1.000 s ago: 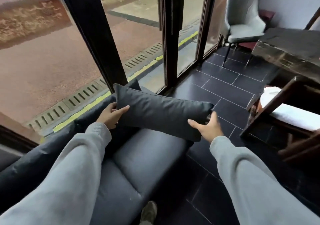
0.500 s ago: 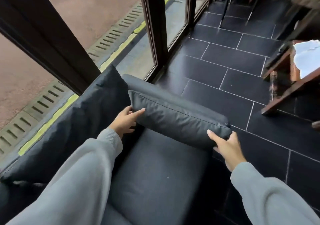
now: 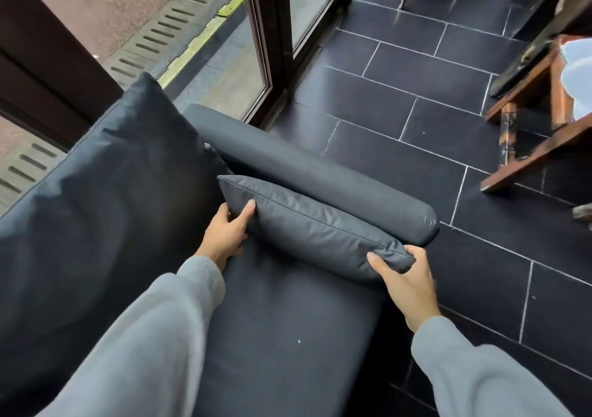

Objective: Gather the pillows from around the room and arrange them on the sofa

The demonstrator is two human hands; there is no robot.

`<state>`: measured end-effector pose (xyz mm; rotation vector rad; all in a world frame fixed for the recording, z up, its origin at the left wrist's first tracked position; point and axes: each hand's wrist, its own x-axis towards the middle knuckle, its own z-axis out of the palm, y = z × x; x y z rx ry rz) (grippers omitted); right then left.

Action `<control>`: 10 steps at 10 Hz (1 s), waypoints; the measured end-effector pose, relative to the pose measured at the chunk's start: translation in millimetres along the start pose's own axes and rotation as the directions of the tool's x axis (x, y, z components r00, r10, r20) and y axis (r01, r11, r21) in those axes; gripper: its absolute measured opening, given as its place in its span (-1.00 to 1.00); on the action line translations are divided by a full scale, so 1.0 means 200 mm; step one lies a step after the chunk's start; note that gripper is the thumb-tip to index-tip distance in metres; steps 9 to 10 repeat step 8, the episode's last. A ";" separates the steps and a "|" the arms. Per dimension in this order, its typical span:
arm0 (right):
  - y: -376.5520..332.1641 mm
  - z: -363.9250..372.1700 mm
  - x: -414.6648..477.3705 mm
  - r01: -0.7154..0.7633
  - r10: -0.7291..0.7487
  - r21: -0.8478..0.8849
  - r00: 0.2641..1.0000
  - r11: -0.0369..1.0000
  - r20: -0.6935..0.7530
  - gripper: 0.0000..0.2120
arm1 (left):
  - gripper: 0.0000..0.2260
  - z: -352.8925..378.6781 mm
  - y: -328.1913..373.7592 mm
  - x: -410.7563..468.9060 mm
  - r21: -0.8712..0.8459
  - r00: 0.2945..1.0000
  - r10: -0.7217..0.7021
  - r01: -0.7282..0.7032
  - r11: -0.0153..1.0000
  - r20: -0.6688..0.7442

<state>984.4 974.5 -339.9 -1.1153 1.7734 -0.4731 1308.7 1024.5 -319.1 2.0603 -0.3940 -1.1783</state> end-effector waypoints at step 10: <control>-0.40 -0.19 -0.45 0.343 -0.272 -0.484 0.938 0.805 0.213 -0.02 | -0.22 -0.12 0.09 -0.62 0.836 0.966 0.235 -0.042 0.547 -0.106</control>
